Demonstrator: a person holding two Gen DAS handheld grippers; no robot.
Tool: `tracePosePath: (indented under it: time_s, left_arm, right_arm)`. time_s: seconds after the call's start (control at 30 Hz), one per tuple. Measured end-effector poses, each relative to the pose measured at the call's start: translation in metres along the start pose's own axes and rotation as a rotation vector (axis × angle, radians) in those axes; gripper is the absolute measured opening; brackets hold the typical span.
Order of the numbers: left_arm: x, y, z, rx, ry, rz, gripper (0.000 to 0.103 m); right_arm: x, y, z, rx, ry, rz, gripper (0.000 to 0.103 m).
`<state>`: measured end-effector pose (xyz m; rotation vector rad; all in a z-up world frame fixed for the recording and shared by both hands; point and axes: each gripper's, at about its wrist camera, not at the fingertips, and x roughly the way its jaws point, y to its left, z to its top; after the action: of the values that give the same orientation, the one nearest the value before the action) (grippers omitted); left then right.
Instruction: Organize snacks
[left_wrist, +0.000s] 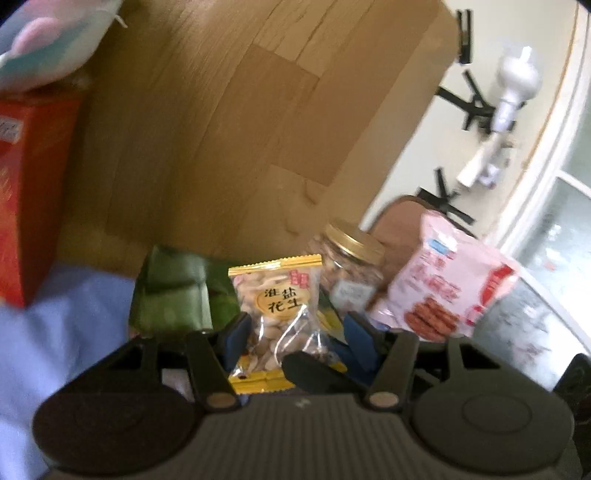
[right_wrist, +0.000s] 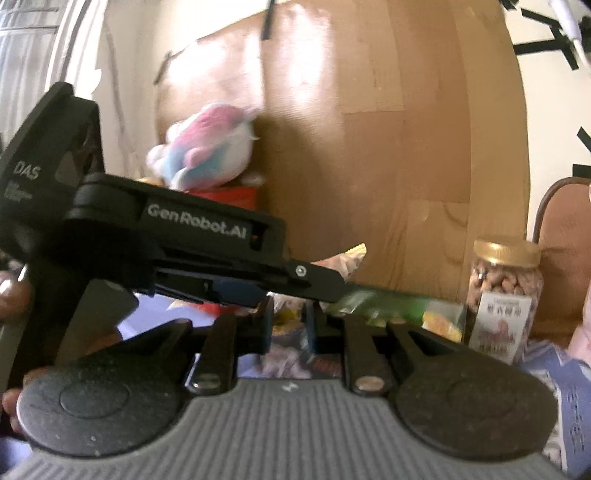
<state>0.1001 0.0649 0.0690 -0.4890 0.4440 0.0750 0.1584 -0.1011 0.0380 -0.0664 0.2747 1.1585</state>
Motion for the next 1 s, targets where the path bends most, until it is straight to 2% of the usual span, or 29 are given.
tracePosePath:
  time_s: [0.07, 0.17, 0.27, 0.33, 0.4, 0.47, 0.57, 0.67, 0.7, 0.8, 0.87, 0.93, 1.0]
  left_arm:
    - [0.021, 0.009, 0.007, -0.004, 0.01, 0.043, 0.057]
    - [0.036, 0.022, 0.007, -0.033, 0.024, 0.084, 0.057]
    - [0.022, 0.028, 0.0, -0.045, 0.0, 0.084, 0.057]
    - [0.0, 0.028, -0.009, -0.032, -0.028, 0.076, 0.062]
    - [-0.021, 0.029, -0.021, -0.035, -0.04, 0.076, 0.064]
    - [-0.041, 0.034, -0.036, -0.073, -0.04, 0.075, 0.064]
    - [-0.064, 0.046, -0.063, -0.152, -0.027, 0.083, 0.064]
    - [-0.075, 0.053, -0.086, -0.157, -0.012, 0.127, 0.066]
    - [-0.075, 0.055, -0.09, -0.152, -0.002, 0.144, 0.068]
    - [-0.069, 0.063, -0.1, -0.178, 0.046, 0.188, 0.068]
    - [-0.066, 0.071, -0.104, -0.228, 0.068, 0.157, 0.069]
    - [-0.067, 0.08, -0.108, -0.295, 0.085, 0.11, 0.074]
    - [-0.07, 0.087, -0.11, -0.349, 0.083, 0.071, 0.076]
  right_arm:
    - [0.02, -0.009, 0.0, 0.027, 0.03, 0.001, 0.024]
    - [0.04, -0.018, -0.007, 0.034, 0.068, -0.057, 0.044]
    - [0.029, -0.025, -0.012, 0.075, 0.057, -0.097, 0.044]
    - [0.007, -0.03, -0.014, 0.156, 0.036, -0.066, 0.044]
    - [-0.015, -0.028, -0.024, 0.223, 0.055, 0.008, 0.048]
    - [-0.024, -0.017, -0.038, 0.215, 0.122, 0.07, 0.052]
    - [-0.028, 0.01, -0.063, 0.128, 0.255, 0.126, 0.066]
    - [-0.024, 0.038, -0.081, 0.015, 0.358, 0.127, 0.083]
    - [-0.023, 0.045, -0.086, -0.011, 0.379, 0.121, 0.086]
    - [-0.024, 0.051, -0.088, -0.044, 0.374, 0.108, 0.086]
    - [-0.023, 0.045, -0.088, -0.014, 0.372, 0.111, 0.086]
    - [-0.023, 0.042, -0.086, -0.002, 0.368, 0.111, 0.084]
    - [-0.025, 0.035, -0.086, 0.036, 0.358, 0.103, 0.074]
